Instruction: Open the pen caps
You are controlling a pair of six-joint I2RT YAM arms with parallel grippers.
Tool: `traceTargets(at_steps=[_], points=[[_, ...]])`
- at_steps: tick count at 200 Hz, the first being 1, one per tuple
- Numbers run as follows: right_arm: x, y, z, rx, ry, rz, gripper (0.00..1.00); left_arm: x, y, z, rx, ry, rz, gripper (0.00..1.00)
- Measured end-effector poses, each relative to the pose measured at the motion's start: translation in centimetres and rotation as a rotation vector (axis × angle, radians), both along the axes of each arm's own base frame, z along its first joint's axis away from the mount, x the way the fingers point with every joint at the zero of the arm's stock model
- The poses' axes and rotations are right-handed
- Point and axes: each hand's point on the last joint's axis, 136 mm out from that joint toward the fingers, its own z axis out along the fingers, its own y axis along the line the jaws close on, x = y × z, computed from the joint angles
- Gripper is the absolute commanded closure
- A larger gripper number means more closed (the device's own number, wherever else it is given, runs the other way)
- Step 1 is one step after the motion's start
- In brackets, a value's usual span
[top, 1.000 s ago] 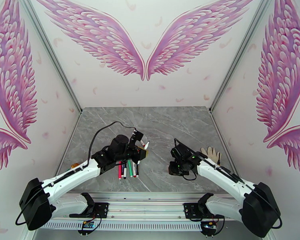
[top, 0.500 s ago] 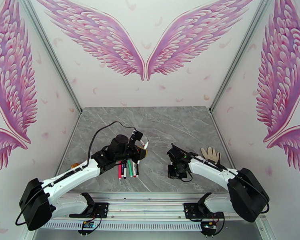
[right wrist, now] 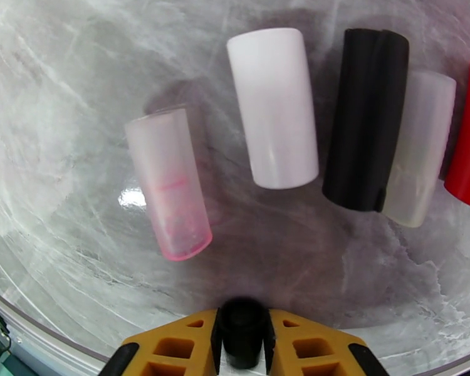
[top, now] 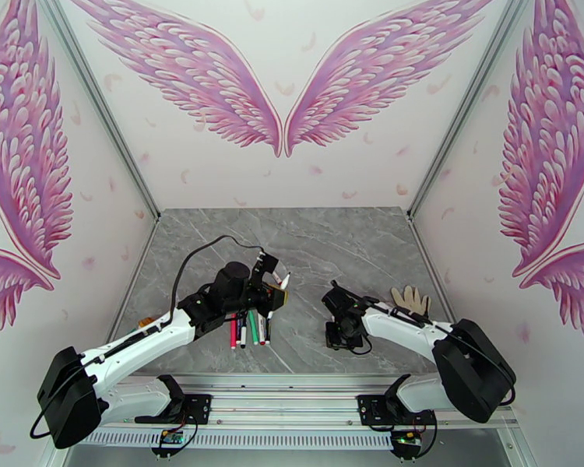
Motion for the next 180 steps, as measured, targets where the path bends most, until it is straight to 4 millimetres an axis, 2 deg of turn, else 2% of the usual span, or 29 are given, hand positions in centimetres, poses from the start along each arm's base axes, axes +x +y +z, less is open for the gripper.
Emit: traceTargets(at_steps=[45, 112, 126, 157, 180], points=[[0.0, 0.0, 0.0, -0.005, -0.002, -0.004, 0.71, 0.0, 0.0, -0.2, 0.0, 0.005, 0.002, 0.96], [0.2, 0.2, 0.5, 0.003, -0.028, 0.0, 0.62, -0.3, 0.3, -1.1, 0.012, 0.031, 0.009, 0.96], [0.5, 0.4, 1.2, 0.023, -0.057, 0.002, 0.55, -0.3, 0.3, -1.2, 0.014, 0.036, 0.012, 0.96], [1.1, 1.0, 3.6, 0.09, -0.146, 0.022, 0.49, -0.4, 0.3, -1.4, 0.024, 0.037, 0.029, 0.95], [1.4, 1.3, 5.4, 0.132, -0.213, 0.048, 0.4, -0.6, 0.2, -1.8, 0.045, 0.037, 0.047, 0.94]])
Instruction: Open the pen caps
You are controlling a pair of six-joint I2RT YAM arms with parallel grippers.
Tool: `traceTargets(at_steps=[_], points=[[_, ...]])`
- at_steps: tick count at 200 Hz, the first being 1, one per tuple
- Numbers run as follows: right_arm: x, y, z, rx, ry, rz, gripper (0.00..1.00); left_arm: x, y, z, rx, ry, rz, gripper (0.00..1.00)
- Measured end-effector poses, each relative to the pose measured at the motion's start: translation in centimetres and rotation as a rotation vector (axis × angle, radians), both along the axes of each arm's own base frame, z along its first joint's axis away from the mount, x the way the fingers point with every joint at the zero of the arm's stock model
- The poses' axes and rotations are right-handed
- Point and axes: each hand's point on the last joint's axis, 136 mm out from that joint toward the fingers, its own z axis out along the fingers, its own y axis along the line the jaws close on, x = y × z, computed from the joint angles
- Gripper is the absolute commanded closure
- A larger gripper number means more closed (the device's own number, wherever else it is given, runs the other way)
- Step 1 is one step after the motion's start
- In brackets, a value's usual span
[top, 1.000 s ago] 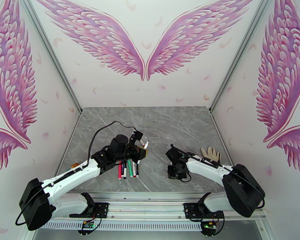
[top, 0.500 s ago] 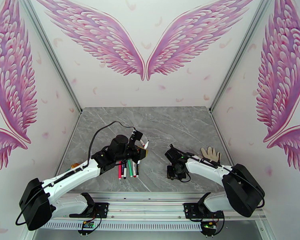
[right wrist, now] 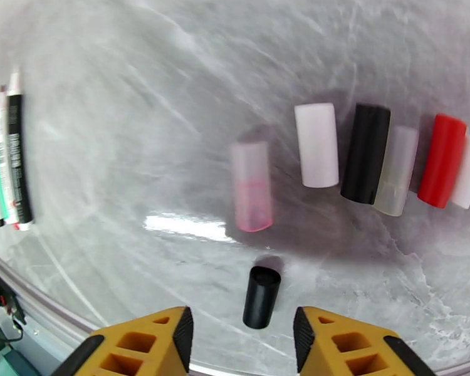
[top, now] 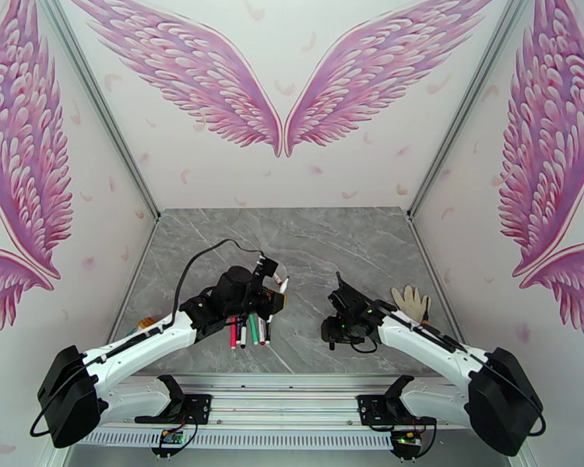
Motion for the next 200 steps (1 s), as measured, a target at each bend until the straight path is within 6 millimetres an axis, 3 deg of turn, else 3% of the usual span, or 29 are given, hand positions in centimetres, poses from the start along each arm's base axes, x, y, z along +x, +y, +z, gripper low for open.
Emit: traceTargets(at_steps=[54, 91, 137, 200], points=[[0.3, 1.7, 5.1, 0.17, -0.194, 0.104, 0.0, -0.9, 0.5, -2.5, 0.089, 0.026, 0.103, 0.92], [0.0, 3.2, 6.7, 0.295, -0.263, 0.158, 0.01, -0.2, 0.8, -5.3, 0.152, 0.075, 0.229, 0.91], [-0.1, 3.9, 6.4, 0.346, -0.286, 0.179, 0.01, -0.3, 1.3, -9.7, 0.272, 0.148, 0.348, 0.89], [0.0, 3.7, 6.5, 0.354, -0.319, 0.173, 0.01, 0.9, 1.1, -12.2, 0.348, 0.203, 0.479, 0.88]])
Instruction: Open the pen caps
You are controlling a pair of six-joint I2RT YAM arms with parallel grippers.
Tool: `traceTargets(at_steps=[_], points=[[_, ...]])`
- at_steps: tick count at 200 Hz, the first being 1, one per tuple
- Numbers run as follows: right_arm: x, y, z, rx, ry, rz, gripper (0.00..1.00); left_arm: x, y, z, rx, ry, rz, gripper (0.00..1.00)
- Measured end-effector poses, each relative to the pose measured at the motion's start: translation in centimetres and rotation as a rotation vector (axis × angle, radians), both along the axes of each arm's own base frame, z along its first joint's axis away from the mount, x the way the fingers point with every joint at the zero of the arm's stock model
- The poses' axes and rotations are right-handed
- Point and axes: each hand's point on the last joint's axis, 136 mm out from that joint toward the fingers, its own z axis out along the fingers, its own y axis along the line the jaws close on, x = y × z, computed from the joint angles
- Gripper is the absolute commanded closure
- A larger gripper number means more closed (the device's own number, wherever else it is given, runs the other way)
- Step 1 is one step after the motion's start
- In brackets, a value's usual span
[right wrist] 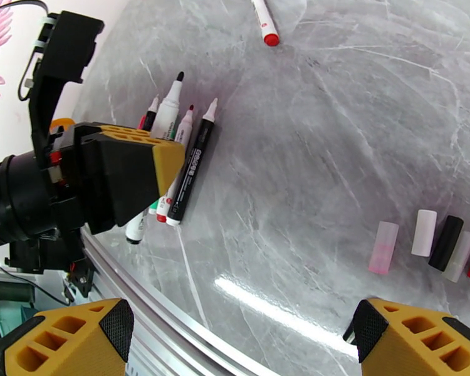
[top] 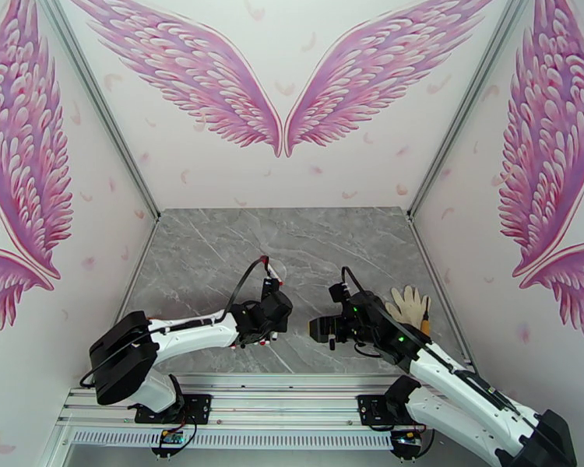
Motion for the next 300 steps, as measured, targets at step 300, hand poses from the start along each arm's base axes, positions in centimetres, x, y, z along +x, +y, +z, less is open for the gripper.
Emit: traceTargets(at_steps=[300], points=[[0.2, -0.1, -1.1, -0.033, 0.03, -0.01, 0.01, 1.2, 1.1, -3.8, 0.164, 0.085, 0.088, 0.69]])
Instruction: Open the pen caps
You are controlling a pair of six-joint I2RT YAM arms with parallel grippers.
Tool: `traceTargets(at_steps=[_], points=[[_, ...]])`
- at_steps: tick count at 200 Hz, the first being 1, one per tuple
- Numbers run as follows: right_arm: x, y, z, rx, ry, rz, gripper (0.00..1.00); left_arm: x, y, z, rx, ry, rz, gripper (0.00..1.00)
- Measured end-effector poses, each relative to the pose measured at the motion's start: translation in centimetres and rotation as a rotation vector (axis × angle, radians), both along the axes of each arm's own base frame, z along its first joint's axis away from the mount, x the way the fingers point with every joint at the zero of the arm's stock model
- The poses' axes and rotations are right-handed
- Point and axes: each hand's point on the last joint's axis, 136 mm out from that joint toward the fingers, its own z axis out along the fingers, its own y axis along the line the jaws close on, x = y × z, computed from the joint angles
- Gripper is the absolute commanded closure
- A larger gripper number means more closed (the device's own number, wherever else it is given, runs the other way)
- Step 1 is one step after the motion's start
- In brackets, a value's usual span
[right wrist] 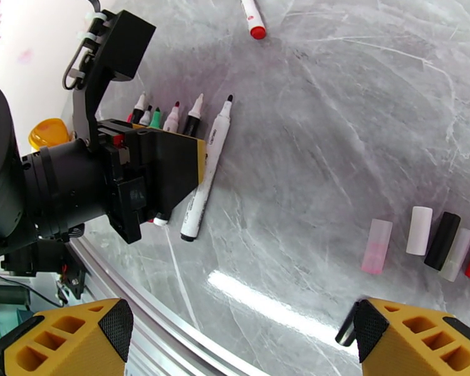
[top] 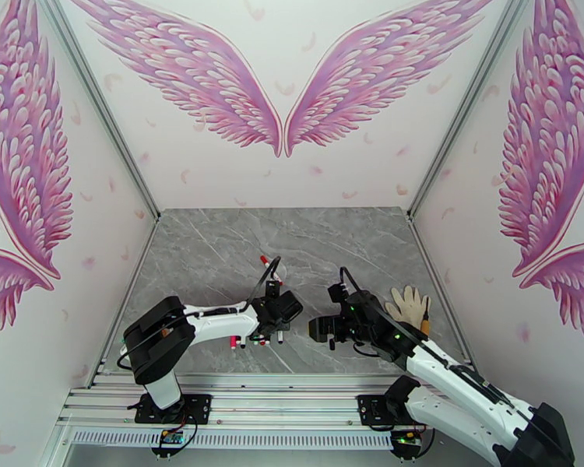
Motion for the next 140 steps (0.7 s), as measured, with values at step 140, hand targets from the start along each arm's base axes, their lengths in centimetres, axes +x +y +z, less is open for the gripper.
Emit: traceTargets(at_steps=[140], points=[[0.0, 0.0, -0.1, -0.002, 0.002, -0.001, 0.01, 11.7, 3.1, 6.2, -0.105, -0.008, 0.208, 0.56]])
